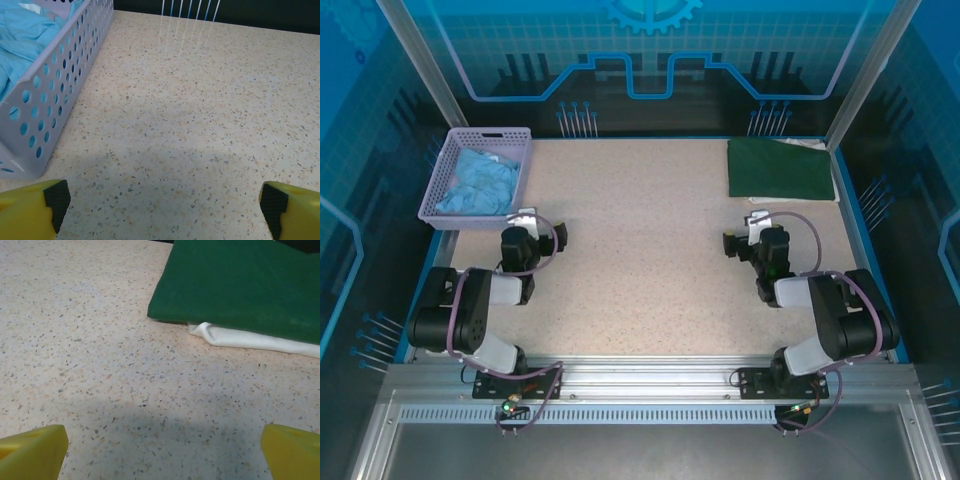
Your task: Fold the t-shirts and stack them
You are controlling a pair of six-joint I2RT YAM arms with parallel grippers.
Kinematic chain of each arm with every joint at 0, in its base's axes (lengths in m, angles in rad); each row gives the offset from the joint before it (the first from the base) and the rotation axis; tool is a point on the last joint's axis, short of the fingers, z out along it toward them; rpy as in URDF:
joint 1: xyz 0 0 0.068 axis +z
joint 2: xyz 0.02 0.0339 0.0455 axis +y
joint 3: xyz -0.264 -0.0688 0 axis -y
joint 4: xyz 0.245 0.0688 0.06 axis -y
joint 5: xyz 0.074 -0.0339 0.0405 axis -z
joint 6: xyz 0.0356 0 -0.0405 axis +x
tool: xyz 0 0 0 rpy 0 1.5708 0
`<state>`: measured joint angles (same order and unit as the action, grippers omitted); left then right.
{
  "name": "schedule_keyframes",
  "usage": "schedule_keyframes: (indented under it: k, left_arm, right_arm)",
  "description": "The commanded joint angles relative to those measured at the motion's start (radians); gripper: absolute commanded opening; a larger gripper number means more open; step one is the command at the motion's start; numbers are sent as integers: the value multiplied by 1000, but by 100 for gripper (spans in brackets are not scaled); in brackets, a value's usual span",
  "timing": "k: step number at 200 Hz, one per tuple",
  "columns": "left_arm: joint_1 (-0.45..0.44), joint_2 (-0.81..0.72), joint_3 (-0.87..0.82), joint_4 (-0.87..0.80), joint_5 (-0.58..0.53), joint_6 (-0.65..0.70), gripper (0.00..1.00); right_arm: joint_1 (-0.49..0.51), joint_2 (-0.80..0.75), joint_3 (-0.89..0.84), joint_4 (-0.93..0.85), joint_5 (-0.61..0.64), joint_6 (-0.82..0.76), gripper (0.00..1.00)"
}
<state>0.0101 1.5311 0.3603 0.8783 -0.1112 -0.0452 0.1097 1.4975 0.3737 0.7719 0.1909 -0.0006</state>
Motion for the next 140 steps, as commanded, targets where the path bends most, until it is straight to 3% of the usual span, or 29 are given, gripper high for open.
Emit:
schedule_keyframes:
  k: [1,140]
  left_arm:
    - [-9,8,22,23,-4,24,99]
    - [-15,10,24,22,-1,34,99]
  right_arm:
    - [-38,4,44,8,-17,25,100]
    - [-27,4,41,15,-5,20,100]
